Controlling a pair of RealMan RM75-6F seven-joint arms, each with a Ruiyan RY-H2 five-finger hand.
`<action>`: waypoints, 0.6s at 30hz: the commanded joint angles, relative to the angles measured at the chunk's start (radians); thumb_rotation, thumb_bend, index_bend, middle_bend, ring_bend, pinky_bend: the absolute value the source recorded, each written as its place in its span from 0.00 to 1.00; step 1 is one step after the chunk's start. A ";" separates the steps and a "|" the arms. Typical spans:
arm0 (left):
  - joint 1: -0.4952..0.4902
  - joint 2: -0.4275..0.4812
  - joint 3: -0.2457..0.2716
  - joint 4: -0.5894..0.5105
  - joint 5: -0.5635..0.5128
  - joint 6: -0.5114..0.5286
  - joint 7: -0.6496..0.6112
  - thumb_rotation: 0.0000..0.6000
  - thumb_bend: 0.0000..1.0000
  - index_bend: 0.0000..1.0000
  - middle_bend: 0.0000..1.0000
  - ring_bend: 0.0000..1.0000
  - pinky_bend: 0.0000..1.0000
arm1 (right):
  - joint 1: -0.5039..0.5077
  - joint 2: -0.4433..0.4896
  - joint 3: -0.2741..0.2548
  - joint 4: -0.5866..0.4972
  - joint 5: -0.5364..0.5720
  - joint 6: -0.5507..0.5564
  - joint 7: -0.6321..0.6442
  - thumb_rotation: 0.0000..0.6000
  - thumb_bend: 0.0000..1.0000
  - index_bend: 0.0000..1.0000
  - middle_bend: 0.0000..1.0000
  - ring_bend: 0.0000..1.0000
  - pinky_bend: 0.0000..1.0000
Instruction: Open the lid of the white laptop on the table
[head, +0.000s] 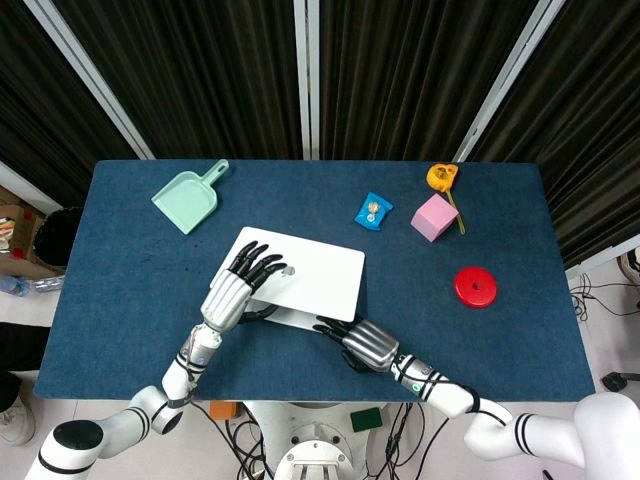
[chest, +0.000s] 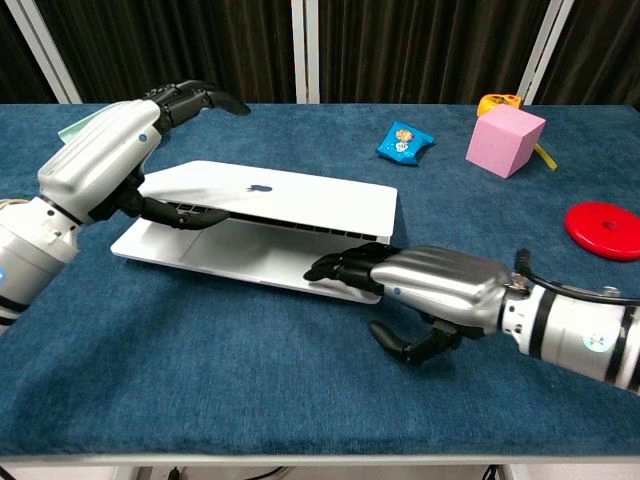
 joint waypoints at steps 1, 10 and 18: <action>-0.014 0.004 -0.008 -0.005 -0.005 -0.013 0.000 1.00 0.57 0.22 0.19 0.08 0.08 | 0.027 -0.011 0.013 -0.004 0.034 -0.040 0.005 1.00 0.69 0.00 0.00 0.00 0.00; -0.083 0.042 -0.055 -0.056 -0.035 -0.089 0.035 1.00 0.57 0.22 0.19 0.08 0.07 | 0.056 -0.025 0.029 -0.003 0.091 -0.067 0.000 1.00 0.73 0.00 0.00 0.00 0.00; -0.163 0.131 -0.105 -0.176 -0.079 -0.224 0.127 1.00 0.57 0.23 0.19 0.08 0.07 | 0.067 -0.031 0.035 -0.004 0.121 -0.062 -0.004 1.00 0.75 0.00 0.00 0.00 0.00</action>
